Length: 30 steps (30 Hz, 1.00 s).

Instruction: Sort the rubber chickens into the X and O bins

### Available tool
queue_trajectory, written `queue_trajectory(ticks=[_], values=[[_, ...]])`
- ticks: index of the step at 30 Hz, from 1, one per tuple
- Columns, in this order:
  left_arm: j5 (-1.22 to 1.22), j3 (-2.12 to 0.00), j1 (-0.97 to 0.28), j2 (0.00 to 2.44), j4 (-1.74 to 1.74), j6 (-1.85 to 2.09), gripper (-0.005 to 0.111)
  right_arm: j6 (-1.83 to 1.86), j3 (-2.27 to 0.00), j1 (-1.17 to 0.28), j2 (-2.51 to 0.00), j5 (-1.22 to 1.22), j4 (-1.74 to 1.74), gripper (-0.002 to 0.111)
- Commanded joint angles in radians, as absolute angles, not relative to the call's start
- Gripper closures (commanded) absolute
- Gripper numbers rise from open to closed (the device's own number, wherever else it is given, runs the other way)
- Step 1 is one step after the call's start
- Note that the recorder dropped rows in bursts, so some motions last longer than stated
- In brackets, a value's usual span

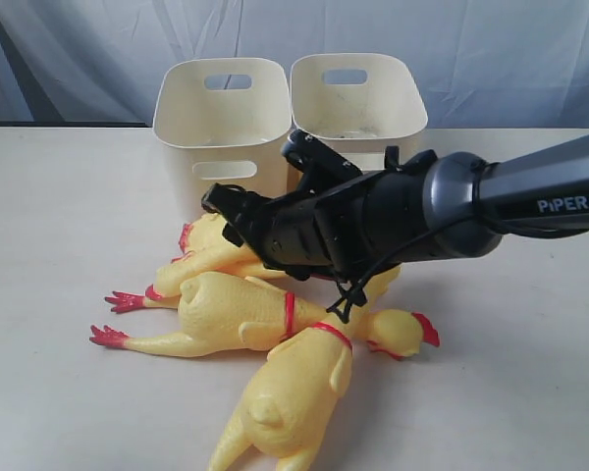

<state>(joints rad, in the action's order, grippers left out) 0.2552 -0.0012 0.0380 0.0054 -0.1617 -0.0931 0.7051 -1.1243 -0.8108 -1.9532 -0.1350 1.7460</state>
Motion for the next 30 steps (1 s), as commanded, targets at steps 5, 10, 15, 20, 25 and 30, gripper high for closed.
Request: queue_trajectory(ticks=[5,10,15,20,25,30], values=[[0.239,0.0,0.04,0.0,-0.162,-0.1,0.107,0.703,-1.142,-0.811,-1.988,-0.141,1.744,0.054],[0.239,0.0,0.04,0.0,-0.162,-0.1,0.107,0.703,-1.142,-0.811,-1.988,-0.144,1.744,0.073],[0.239,0.0,0.04,0.0,-0.162,-0.1,0.107,0.703,-1.142,-0.811,-1.988,-0.144,1.744,0.089],[0.239,0.0,0.04,0.0,-0.162,-0.1,0.107,0.703,-1.142,-0.811,-1.982,-0.141,1.744,0.091],[0.239,0.0,0.04,0.0,-0.162,-0.1,0.107,0.703,-1.142,-0.811,-1.956,-0.141,1.744,0.091],[0.239,0.0,0.04,0.0,-0.162,-0.1,0.107,0.705,-1.142,-0.811,-1.913,-0.104,1.744,0.091]])
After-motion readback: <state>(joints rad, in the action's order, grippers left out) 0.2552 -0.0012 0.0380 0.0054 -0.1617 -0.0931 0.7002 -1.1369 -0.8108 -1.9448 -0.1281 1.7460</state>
